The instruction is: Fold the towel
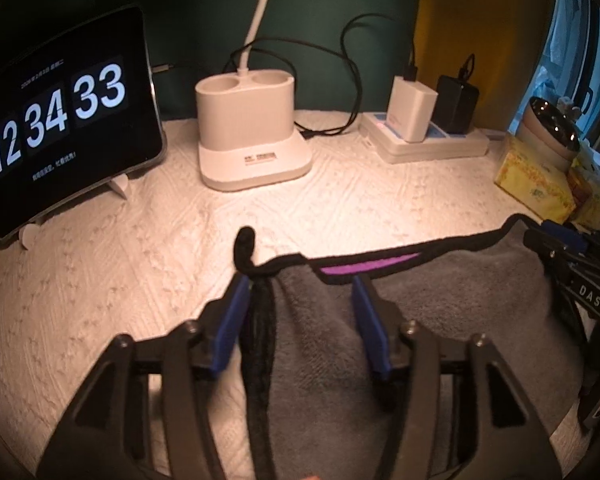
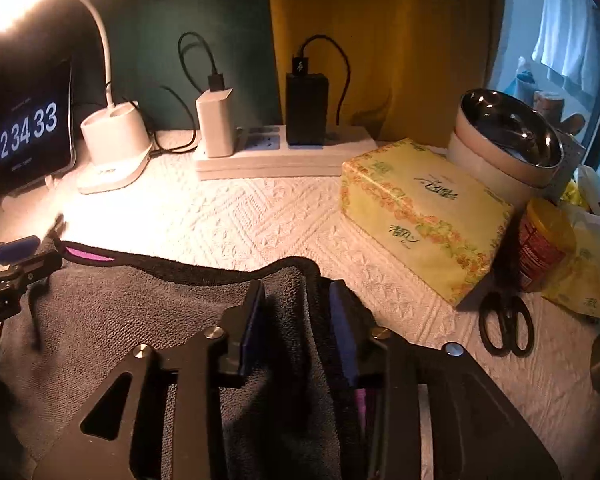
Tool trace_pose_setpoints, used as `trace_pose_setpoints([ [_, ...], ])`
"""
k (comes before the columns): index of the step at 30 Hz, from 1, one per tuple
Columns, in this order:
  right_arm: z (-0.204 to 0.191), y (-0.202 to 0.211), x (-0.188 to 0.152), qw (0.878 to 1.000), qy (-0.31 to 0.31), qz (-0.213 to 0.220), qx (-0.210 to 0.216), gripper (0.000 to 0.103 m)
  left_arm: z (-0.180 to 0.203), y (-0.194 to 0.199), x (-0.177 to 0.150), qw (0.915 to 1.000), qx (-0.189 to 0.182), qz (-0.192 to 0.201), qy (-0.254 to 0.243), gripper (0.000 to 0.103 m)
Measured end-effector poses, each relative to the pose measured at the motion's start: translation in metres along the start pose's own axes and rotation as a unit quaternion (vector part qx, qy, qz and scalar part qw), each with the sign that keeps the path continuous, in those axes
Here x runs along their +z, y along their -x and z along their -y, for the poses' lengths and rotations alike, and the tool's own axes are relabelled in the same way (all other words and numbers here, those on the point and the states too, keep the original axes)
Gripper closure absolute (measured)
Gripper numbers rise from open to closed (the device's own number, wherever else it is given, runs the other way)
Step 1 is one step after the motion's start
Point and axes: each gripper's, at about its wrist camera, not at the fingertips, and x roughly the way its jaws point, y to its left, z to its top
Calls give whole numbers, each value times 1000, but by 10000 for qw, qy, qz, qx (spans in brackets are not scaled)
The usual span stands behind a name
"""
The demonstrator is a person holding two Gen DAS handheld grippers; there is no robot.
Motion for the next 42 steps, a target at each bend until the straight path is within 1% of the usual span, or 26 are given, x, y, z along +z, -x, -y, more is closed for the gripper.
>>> trace_pose_setpoints([
  [2, 2, 4, -1, 10000, -8, 22, 1, 64, 0, 7, 0, 10000, 0, 39, -14, 33],
  [5, 5, 10, -3, 10000, -25, 76, -5, 64, 1, 17, -1, 9999, 21, 125, -50, 31],
  [9, 8, 22, -7, 9999, -122, 122, 2, 64, 4, 30, -5, 9998, 10, 169, -39, 31],
  [16, 5, 44, -18, 9998, -120, 176, 31, 64, 7, 54, -15, 9997, -90, 210, 25, 31],
  [23, 2, 70, -31, 9997, -78, 238, 60, 64, 12, 76, -35, 9995, -224, 193, 63, 30],
  [31, -2, 96, -47, 9996, -33, 282, 64, 63, 18, 107, -53, 9991, -262, 326, 17, 29],
  [37, -6, 113, -61, 9995, -40, 306, 73, 63, 17, 129, -70, 9984, -398, 379, 147, 29],
  [42, -10, 128, -73, 9995, -18, 307, 87, 63, 17, 144, -82, 9982, -402, 414, 146, 29],
])
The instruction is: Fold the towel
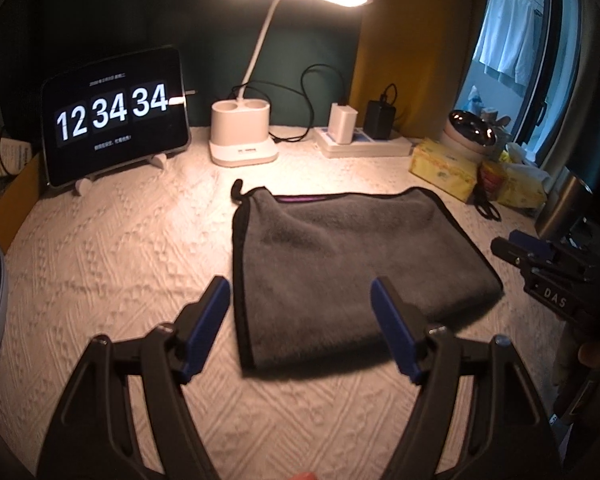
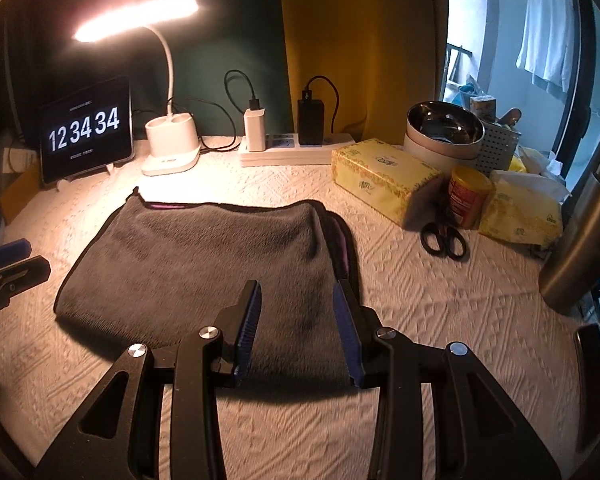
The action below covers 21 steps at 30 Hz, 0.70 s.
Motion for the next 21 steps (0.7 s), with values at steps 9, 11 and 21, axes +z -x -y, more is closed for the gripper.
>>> trace_pose_setpoints([
  [9, -4, 28, -19, 10000, 6, 46, 13, 63, -2, 27, -22, 9999, -46, 37, 119, 29],
  [11, -5, 35, -24, 10000, -4, 68, 15, 63, -1, 35, -26, 9999, -57, 59, 130, 29],
  [21, -14, 82, -40, 9992, 92, 395, 13, 63, 6, 70, -47, 9996, -57, 262, 60, 29],
])
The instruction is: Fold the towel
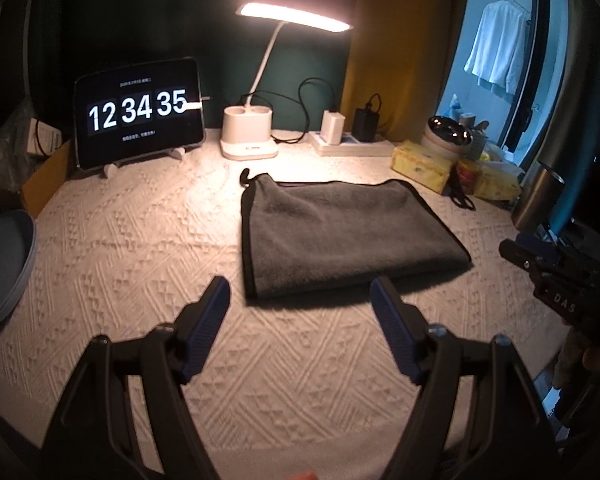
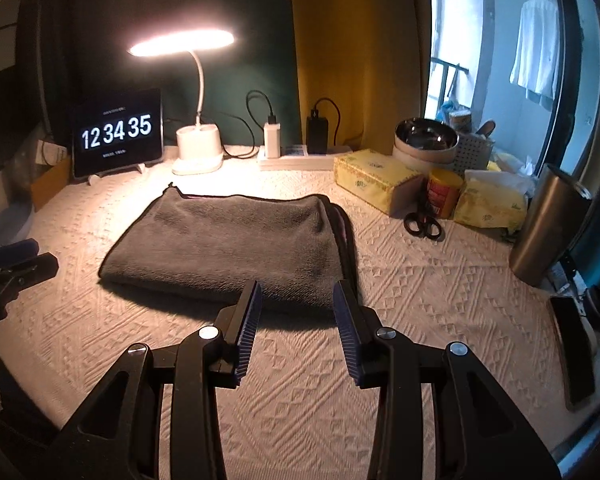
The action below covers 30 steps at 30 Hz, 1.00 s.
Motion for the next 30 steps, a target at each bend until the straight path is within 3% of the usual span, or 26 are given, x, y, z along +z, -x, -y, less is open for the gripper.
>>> trace_pose_setpoints([
  [5, -3, 32, 0, 9994, 61, 347, -43, 63, 3, 23, -7, 9998, -3, 218, -29, 29],
  [15, -1, 91, 3, 9950, -12, 991, -126, 63, 14, 86, -11, 9935, 30, 1137, -78, 28],
  [16, -1, 97, 3, 9942, -5, 1069, -148, 63, 14, 90, -11, 9926, 38, 1213, -86, 26],
  [18, -2, 109, 3, 9922, 23, 1236, -173, 62, 15, 99, -10, 9903, 27, 1386, -103, 14],
  [21, -2, 127, 3, 9883, 80, 1512, -200, 62, 17, 114, -9, 9857, 27, 1679, -114, 12],
  [23, -2, 136, 3, 9861, 74, 1649, -209, 60, 17, 122, -8, 9833, 72, 1817, -115, 11],
  [25, 0, 146, 4, 9836, 43, 1793, -192, 51, 19, 130, -8, 9807, 211, 1940, -115, 9],
  [30, 1, 166, 4, 9770, 60, 2122, -204, 45, 22, 149, -7, 9712, 562, 2309, -193, 5],
])
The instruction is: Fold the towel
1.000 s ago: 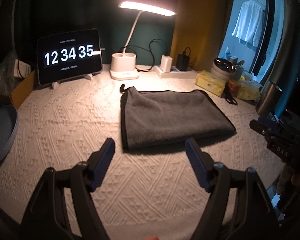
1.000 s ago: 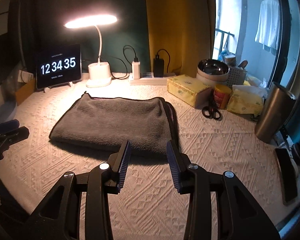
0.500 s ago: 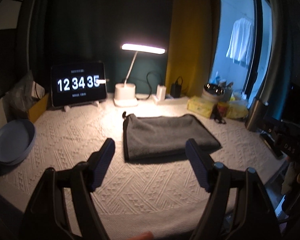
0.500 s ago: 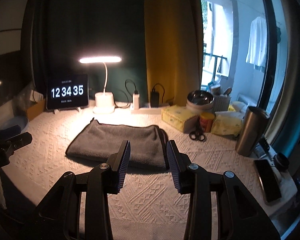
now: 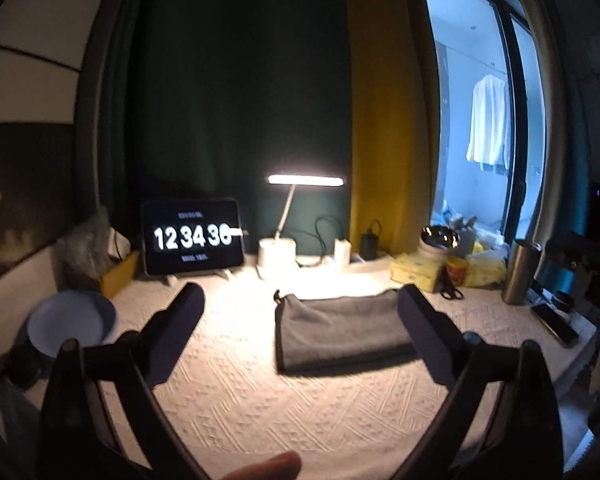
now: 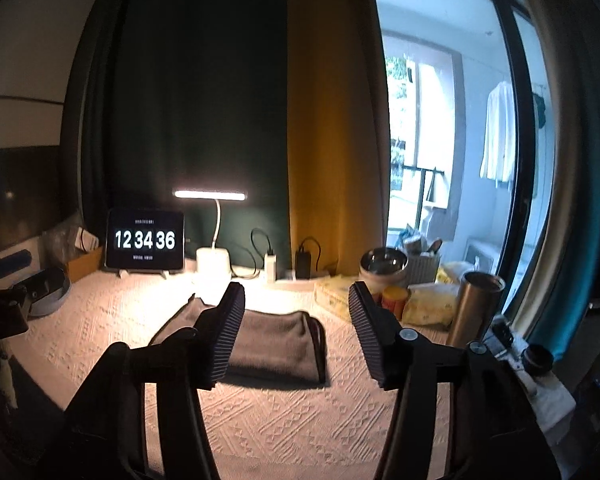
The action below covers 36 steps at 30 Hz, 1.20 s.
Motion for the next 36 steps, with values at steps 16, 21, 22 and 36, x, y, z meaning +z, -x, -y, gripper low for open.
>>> trace_pose_setpoints([
  [16, -4, 25, 12, 9990, 63, 436, 46, 43, -8, 32, 19, 9986, 104, 511, 62, 4],
  [21, -4, 26, 12, 9990, 62, 441, 53, 43, -7, 33, 19, 9984, 117, 553, 55, 4],
  [22, -4, 26, 12, 9990, 63, 435, 52, 43, -7, 33, 20, 9984, 115, 546, 52, 4],
  [36, -1, 24, 10, 9993, 8, 376, 49, 43, -6, 31, 19, 9989, 62, 454, 63, 4],
])
